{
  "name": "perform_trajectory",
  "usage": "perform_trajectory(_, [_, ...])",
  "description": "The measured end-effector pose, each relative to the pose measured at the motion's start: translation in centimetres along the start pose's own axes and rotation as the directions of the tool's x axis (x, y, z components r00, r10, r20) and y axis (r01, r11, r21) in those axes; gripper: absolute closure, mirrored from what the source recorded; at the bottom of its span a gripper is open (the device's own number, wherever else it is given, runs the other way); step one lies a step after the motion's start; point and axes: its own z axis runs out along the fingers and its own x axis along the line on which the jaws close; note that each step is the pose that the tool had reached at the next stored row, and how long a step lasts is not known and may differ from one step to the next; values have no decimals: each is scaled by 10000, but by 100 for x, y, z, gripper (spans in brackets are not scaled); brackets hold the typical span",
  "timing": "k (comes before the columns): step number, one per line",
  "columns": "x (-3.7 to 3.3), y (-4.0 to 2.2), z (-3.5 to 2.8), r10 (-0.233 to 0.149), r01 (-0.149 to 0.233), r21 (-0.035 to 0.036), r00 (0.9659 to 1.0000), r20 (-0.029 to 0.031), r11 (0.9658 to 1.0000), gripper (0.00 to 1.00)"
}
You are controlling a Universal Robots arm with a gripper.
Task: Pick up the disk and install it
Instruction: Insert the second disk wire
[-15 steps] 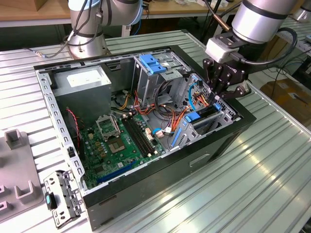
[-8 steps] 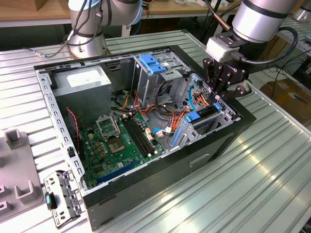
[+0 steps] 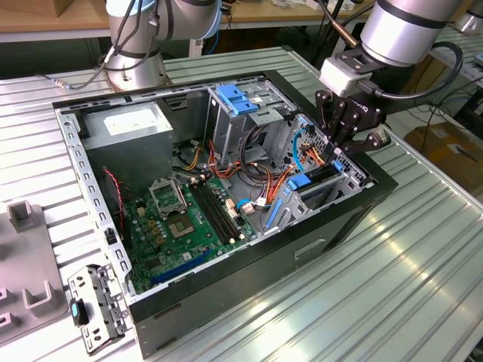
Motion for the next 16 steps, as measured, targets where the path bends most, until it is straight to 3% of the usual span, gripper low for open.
perform_trajectory(4, [-1, 36, -8, -2, 2, -1, 10000, 4, 10000, 89])
perform_trajectory(9, [-21, 33, -152, -3, 3, 0, 10000, 9, 10000, 89])
perform_trajectory(11, [-33, 31, -240, -3, 3, 0, 10000, 8, 10000, 89])
perform_trajectory(16, [-49, 27, -370, -3, 3, 0, 10000, 8, 10000, 89])
